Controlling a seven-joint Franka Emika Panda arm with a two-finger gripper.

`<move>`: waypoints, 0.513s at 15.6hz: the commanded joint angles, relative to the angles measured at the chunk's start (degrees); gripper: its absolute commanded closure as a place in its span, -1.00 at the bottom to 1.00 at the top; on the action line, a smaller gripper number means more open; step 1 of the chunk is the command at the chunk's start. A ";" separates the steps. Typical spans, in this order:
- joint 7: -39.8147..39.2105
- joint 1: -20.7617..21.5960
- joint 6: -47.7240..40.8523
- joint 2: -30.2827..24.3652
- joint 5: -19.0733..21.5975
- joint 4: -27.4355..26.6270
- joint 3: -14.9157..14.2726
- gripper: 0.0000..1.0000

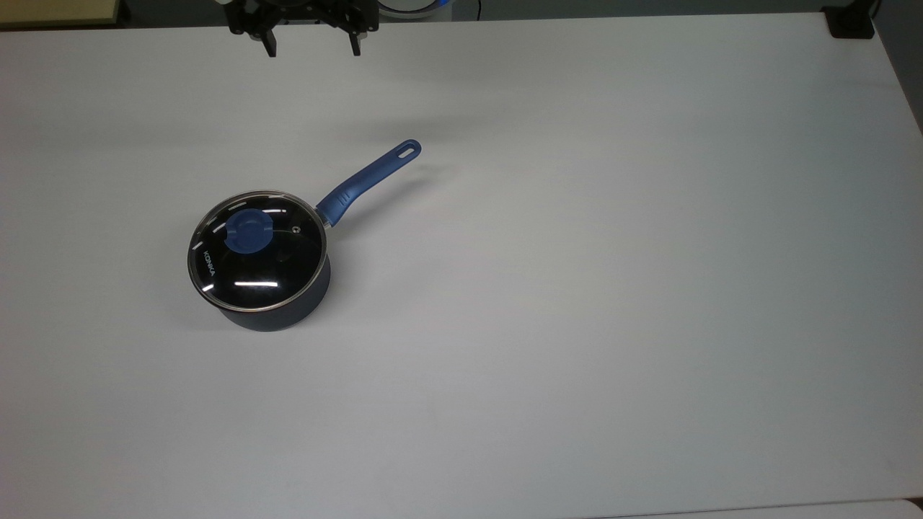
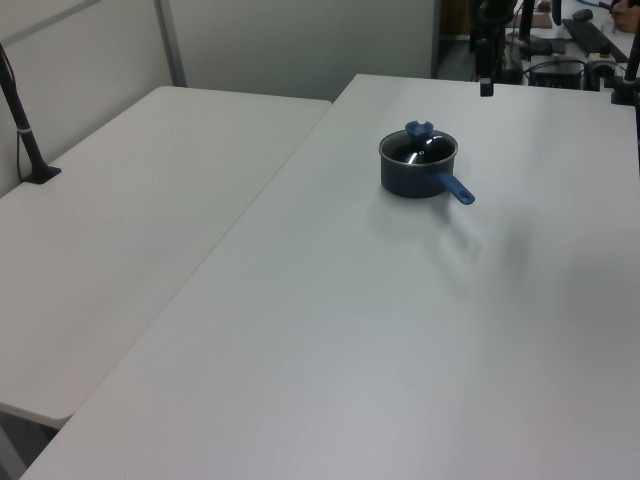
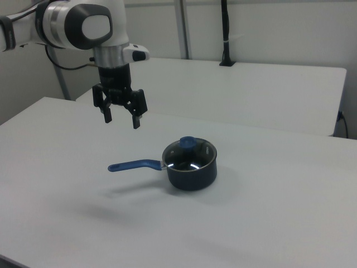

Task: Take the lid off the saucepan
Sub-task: 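Move the open gripper toward the saucepan lid's blue knob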

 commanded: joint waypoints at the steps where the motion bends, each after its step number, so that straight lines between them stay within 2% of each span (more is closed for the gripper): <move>1: 5.15 1.50 -0.57 0.20 -0.42 0.60 -0.15 -1.00; 8: 7.46 1.67 1.45 1.17 0.63 0.86 -0.15 -1.00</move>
